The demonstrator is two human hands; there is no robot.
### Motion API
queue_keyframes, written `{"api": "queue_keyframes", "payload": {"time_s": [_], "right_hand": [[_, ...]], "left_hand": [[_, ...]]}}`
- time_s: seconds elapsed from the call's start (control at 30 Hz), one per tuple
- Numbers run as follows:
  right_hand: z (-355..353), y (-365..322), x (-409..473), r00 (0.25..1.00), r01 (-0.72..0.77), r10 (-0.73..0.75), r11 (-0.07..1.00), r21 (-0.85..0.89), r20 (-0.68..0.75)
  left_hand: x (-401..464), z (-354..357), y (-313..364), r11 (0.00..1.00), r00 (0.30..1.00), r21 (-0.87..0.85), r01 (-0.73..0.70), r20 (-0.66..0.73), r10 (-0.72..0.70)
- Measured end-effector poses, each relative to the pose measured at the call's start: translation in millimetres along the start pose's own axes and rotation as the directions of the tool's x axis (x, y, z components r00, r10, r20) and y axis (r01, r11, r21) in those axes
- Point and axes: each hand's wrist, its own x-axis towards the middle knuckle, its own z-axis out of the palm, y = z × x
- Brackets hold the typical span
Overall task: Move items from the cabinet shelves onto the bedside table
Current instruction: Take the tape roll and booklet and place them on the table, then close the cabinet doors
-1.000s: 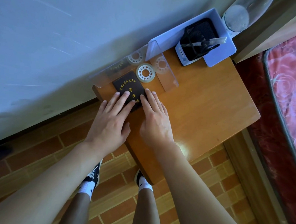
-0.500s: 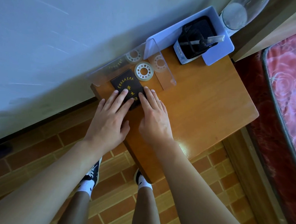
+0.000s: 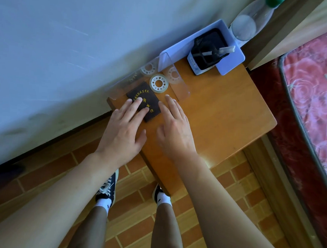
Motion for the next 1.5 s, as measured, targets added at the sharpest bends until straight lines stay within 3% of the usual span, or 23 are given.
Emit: {"api": "queue_keyframes", "payload": {"time_s": [0.33,0.73,1.03,1.5], "right_hand": [[-97.6,-41.6,-23.8,0.976,0.024,-0.024,1.000,-0.003,-0.218],[-234.4,-110.9,-63.1,0.856,-0.068,0.046,0.997,-0.024,-0.514],[-354.5,-178.8,-112.5,0.710,-0.063,0.020,0.997,-0.035,-0.704],[-530.2,-287.9,-264.8,0.429,-0.215,-0.118,0.950,-0.228,-0.895]], "left_hand": [[9.2,-99.3,47.5,0.993,0.981,-0.009,-0.117,-0.155,0.114],[32.9,-259.5,107.3,0.923,0.867,0.138,-0.359,-0.317,0.385],[14.3,-382.0,168.1,0.832,0.719,0.182,-0.524,-0.429,0.547],[-44.0,-553.9,323.3,0.606,0.360,0.287,-0.742,-0.593,0.720]]}}
